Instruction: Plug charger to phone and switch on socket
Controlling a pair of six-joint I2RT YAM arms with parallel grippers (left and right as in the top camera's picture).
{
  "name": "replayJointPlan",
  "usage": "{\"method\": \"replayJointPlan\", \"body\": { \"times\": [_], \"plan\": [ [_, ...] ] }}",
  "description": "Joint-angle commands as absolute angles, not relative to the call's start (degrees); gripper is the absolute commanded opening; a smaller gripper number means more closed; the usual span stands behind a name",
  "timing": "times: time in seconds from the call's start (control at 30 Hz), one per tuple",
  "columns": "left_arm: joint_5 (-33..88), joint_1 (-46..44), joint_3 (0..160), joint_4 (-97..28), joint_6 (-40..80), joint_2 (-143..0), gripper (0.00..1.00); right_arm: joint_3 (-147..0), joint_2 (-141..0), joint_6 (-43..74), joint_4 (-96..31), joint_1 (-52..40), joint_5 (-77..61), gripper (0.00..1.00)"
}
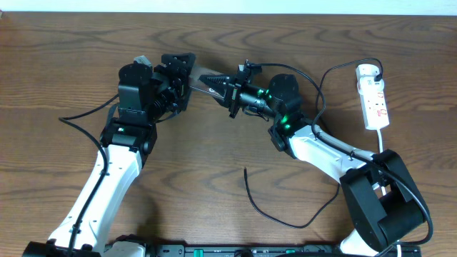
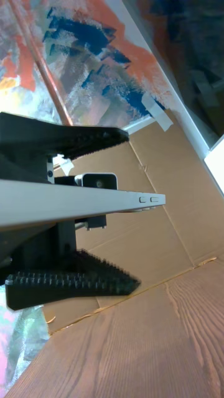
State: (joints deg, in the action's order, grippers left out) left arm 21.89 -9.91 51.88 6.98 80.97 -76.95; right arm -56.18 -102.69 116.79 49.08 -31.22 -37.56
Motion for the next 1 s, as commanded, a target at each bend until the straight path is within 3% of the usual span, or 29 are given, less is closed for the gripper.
{"method": "replayJointPlan", "body": {
  "times": [0.0,0.13,0.23,0.4,0.53,0.87,0.93,0.97],
  "plan": [
    [21.4,-9.9,51.6,7.4,80.4,-77.4,0.73,-57.1,-102.3,117.5,49.9,-31.7,-37.9,0.01],
    [21.4,-9.9,51.6,7.4,80.4,-77.4,0.54,-57.1,-102.3,117.4,49.9,-31.7,-38.1,0.01],
    [21.4,-9.9,51.6,7.4,80.4,-77.4,0.51,-57.1,-102.3,117.4,49.9,-31.7,-38.1,0.01],
    [21.4,-9.9,51.6,7.4,80.4,-77.4,0.39,-57.1,-102.3,117.1,49.9,-31.7,-38.1,0.01],
    [21.4,-9.9,51.6,7.4,80.4,-77.4,0.22,-57.1,-102.3,116.7,49.9,-32.0,-38.1,0.02],
    [21.4,-10.0,51.6,7.4,80.2,-77.4,0.19,-57.1,-102.3,116.5,49.9,-32.0,-38.1,0.01],
    [21.4,-9.9,51.6,7.4,80.2,-77.4,0.08,-57.1,-102.3,116.5,49.9,-32.0,-38.2,0.01],
    [21.4,-9.9,51.6,7.4,80.2,-77.4,0.08,-57.1,-102.3,116.5,49.9,-32.0,-38.2,0.01]
  ]
}}
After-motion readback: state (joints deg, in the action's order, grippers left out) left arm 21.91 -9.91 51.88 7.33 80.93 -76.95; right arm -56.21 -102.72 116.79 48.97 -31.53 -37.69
